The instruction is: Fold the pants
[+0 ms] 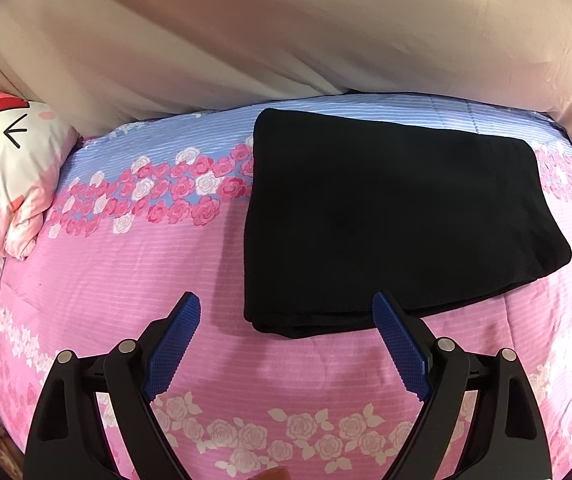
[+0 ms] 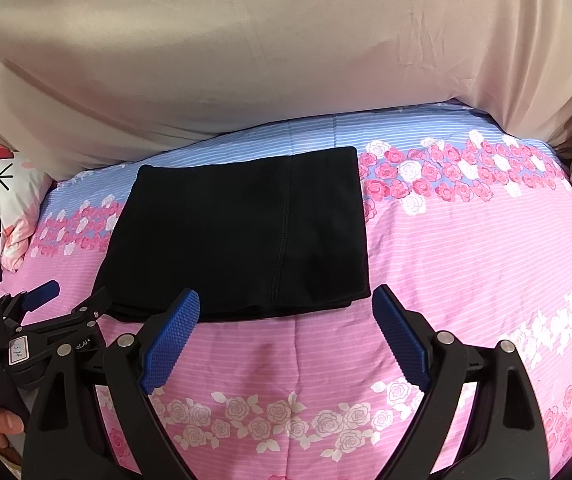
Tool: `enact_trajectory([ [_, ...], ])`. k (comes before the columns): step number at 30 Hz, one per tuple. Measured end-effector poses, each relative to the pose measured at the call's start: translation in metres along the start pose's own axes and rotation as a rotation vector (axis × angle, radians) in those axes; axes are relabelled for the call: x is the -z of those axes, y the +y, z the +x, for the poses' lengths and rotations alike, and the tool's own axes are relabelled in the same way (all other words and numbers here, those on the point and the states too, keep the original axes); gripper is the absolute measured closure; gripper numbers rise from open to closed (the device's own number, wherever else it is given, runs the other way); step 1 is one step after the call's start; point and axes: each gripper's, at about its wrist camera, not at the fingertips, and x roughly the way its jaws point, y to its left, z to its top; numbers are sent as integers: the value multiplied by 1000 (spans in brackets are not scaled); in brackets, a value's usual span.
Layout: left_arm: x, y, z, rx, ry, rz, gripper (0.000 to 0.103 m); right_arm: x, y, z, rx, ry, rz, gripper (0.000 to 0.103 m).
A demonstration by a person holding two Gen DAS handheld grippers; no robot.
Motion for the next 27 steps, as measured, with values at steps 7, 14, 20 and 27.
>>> enact_trajectory([
  [7,-2,4,7,16,9,-18,17,0,0,3,1,3,1,17],
  [14,-2,4,10,27,3,-8,17,1,0,6,6,8,4,17],
  [20,-3,3,11,30,-1,-7,17,2,0,6,8,8,3,17],
  [27,-5,2,12,35,-4,1,17,1,-2,6,9,9,5,17],
])
